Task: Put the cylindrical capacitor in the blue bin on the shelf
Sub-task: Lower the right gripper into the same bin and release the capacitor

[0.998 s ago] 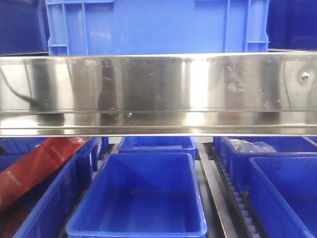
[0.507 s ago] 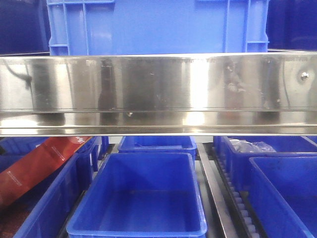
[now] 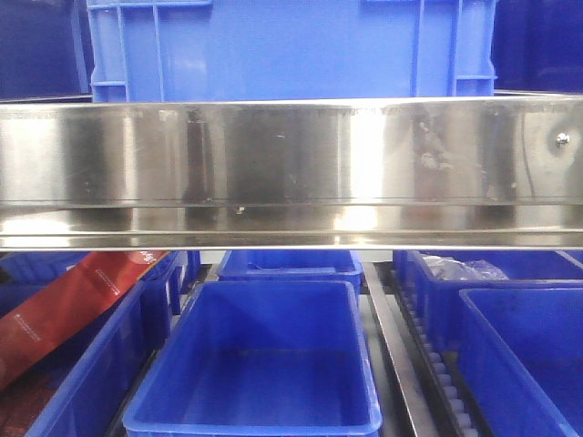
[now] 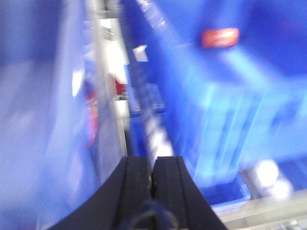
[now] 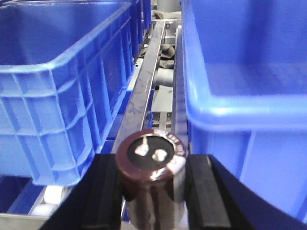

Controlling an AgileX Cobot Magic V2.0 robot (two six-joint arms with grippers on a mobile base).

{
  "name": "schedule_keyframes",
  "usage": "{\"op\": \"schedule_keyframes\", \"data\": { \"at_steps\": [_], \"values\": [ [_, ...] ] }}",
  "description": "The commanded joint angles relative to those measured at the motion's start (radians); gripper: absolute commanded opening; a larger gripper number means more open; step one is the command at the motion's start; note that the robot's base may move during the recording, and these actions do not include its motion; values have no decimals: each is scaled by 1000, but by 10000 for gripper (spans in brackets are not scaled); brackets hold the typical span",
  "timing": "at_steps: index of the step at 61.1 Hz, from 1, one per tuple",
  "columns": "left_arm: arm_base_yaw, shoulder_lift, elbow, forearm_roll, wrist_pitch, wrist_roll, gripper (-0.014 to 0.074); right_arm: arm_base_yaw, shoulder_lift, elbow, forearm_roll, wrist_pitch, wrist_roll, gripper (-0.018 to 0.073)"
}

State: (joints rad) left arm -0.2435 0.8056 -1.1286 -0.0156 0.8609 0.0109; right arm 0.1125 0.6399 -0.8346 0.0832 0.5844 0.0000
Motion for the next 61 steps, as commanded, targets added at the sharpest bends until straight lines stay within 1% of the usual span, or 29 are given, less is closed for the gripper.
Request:
{"op": "schedule_keyframes", "data": {
  "at_steps": [1,8,14,23,30,37,43,52,55,57,61],
  "values": [
    [20,-125,149,4,-95,-41,-111,2,29,-51,12,-25,-41,-162],
    [40,-278,299,6,-155,-41,-111,31,97,-138,14,-25,-60,-162],
    [52,-366,382,6,-150,-41,-111,83,165,-217,14,-25,-82,-162],
    [52,-464,458,6,-146,-41,-111,173,302,-353,14,-25,-99,-162],
    [52,-502,491,6,-146,-41,-111,249,452,-491,14,-25,-107,-162],
    [52,-507,498,6,-146,-41,-111,300,595,-616,14,-22,-107,-162],
    [52,-507,498,6,-146,-41,-111,326,717,-702,14,-20,-107,-162],
    [52,-507,498,-7,-146,-41,-111,331,888,-830,30,-6,-107,-161],
    [52,-507,498,-7,-146,-41,-111,331,939,-862,32,5,-107,-146],
    [52,-507,498,-9,-146,-41,-111,331,973,-888,32,17,-107,-115],
    [52,-507,498,-9,-146,-41,-111,331,1032,-939,36,59,-107,-6]
  ]
}}
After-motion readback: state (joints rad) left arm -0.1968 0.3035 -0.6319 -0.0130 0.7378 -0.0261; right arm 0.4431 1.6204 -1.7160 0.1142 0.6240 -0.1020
